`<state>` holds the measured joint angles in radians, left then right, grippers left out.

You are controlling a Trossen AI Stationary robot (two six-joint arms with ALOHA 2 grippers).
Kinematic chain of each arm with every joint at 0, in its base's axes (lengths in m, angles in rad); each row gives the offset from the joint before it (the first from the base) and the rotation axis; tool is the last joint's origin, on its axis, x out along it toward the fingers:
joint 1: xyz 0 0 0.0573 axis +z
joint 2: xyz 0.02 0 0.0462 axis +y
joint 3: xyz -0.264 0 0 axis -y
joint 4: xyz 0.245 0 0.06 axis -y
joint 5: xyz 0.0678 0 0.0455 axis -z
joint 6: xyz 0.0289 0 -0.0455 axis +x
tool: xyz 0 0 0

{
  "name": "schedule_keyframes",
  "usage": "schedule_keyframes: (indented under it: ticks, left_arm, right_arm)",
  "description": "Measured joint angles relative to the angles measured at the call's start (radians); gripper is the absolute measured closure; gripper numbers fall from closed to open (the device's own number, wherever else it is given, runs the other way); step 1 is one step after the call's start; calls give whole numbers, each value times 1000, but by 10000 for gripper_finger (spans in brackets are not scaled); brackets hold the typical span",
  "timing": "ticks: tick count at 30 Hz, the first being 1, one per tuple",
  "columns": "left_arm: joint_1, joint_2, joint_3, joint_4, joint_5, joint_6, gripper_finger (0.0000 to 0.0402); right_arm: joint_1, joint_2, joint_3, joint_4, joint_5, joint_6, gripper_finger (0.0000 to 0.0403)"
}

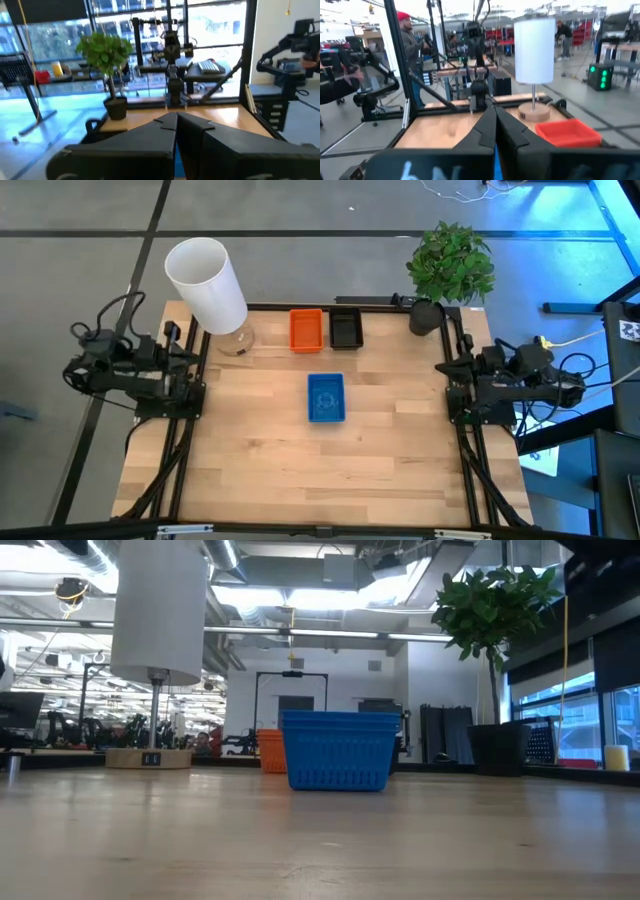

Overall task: Stack baskets by color
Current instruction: Return to Home Position

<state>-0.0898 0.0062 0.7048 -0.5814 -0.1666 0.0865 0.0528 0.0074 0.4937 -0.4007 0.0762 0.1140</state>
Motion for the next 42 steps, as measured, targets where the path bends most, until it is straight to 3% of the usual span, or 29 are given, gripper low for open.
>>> schedule_keyframes:
  ticks: [28, 37, 42]
  left_arm:
    - [0, 0, -511, 610, -9, 19, 401]
    - [0, 0, -584, 646, -8, -6, 401]
    - [0, 0, -601, 650, -35, -6, 401]
  right_arm:
    - [0, -5, -29, 39, -9, -45, 403]
    - [0, -5, -245, 326, -82, -79, 403]
    - [0, -5, -333, 377, -98, -64, 403]
